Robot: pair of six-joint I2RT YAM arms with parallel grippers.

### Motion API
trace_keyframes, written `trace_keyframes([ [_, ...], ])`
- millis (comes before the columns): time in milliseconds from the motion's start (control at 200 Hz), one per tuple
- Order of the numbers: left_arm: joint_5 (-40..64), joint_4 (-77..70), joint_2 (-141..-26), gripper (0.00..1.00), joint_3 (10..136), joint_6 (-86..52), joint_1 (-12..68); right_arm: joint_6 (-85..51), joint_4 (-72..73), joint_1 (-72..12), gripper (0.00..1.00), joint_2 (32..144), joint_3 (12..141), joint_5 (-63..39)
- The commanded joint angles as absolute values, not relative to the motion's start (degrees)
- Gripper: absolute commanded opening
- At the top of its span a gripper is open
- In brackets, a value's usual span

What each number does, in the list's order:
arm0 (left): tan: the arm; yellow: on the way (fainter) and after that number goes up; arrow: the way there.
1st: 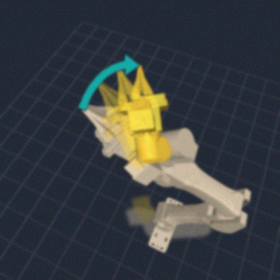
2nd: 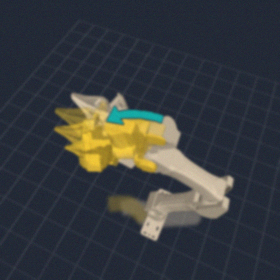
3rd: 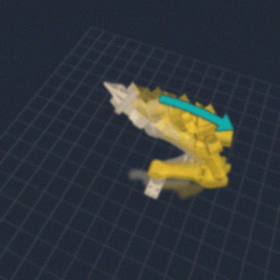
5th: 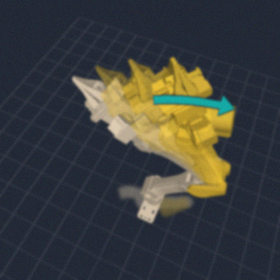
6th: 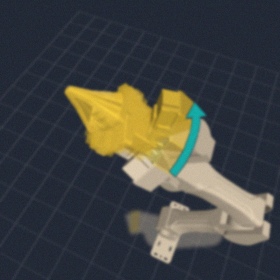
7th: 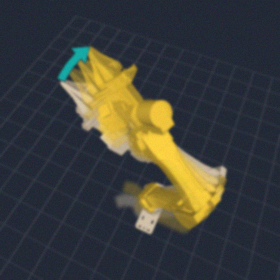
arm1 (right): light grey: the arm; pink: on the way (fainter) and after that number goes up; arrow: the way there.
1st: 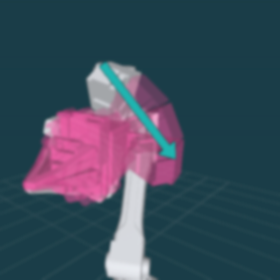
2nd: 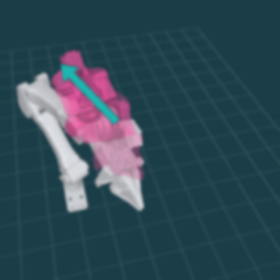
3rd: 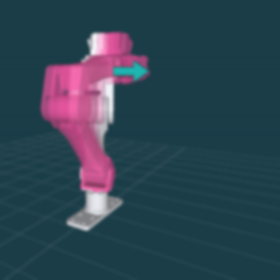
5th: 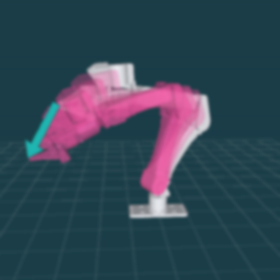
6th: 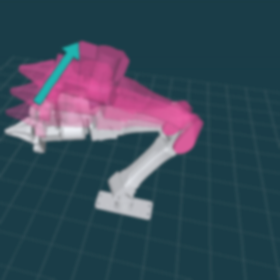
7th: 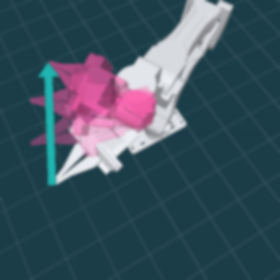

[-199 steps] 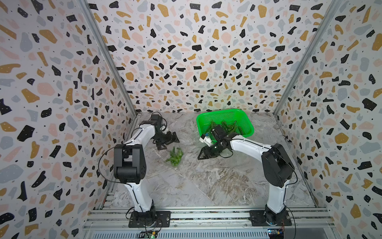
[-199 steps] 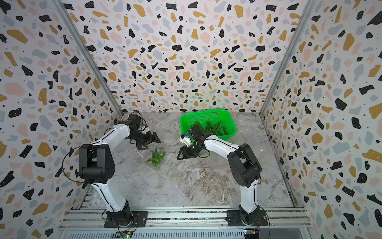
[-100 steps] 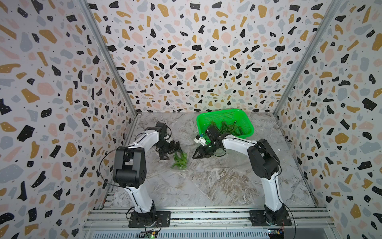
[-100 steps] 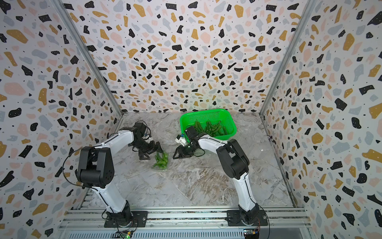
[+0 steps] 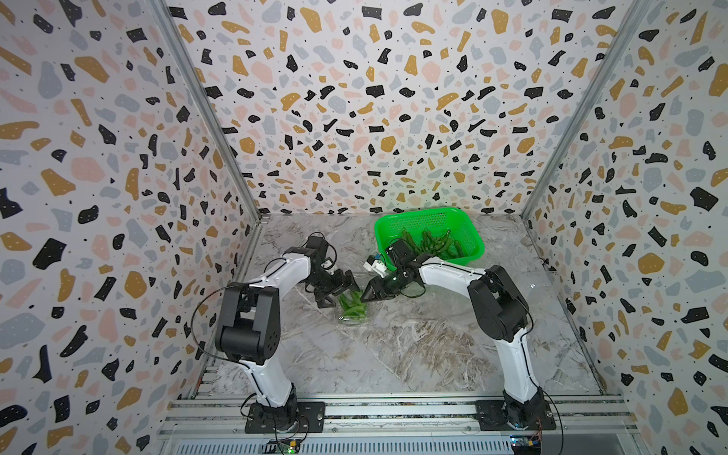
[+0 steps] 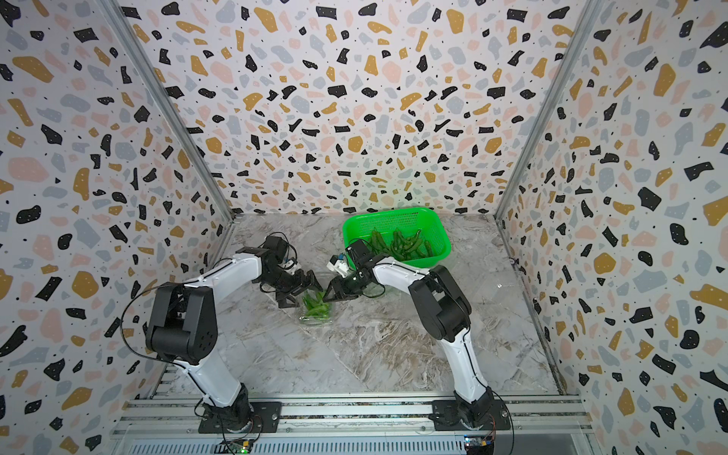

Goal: Take small green peppers out of containers
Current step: Move the packing box to the center of the board.

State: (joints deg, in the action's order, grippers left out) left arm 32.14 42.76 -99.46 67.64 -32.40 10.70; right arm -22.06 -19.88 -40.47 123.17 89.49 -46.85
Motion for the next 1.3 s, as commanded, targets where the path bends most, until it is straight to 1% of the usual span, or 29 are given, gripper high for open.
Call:
trace_keyframes([
  [0,38.2,35.6,-96.3,0.96,65.7,-38.4,11.9,-21.6,-18.1,-41.4,0.51,121.5,88.1,-49.2],
  [175,41.4,29.3,-92.8,0.96,62.4,-44.8,12.0,-19.9,-17.8,-41.7,0.52,120.4,85.5,-51.2],
  [355,45.5,17.0,-89.3,0.96,56.3,-56.5,13.6,-17.4,-17.8,-40.9,0.56,118.4,81.7,-52.1],
  [456,45.9,12.5,-87.6,0.96,53.1,-60.3,14.6,-16.7,-17.3,-39.9,0.57,117.4,79.6,-52.9],
  [596,45.5,10.7,-84.8,0.96,50.3,-62.3,15.1,-15.2,-17.2,-38.2,0.58,116.0,76.9,-54.5],
  [831,46.9,-5.6,-81.6,0.96,41.7,-73.3,15.9,-10.6,-19.7,-35.9,0.59,114.7,75.4,-56.1],
  [996,47.2,-13.6,-79.5,0.96,38.3,-79.1,16.4,-8.0,-21.4,-35.3,0.60,114.8,75.0,-56.4],
  [1121,47.5,-12.0,-76.9,0.95,37.9,-79.4,16.5,-6.2,-22.5,-34.3,0.60,114.5,74.9,-55.6],
  [1297,49.3,-1.5,-73.8,0.95,37.9,-75.4,16.7,-2.7,-27.2,-32.6,0.60,116.1,79.0,-52.7],
])
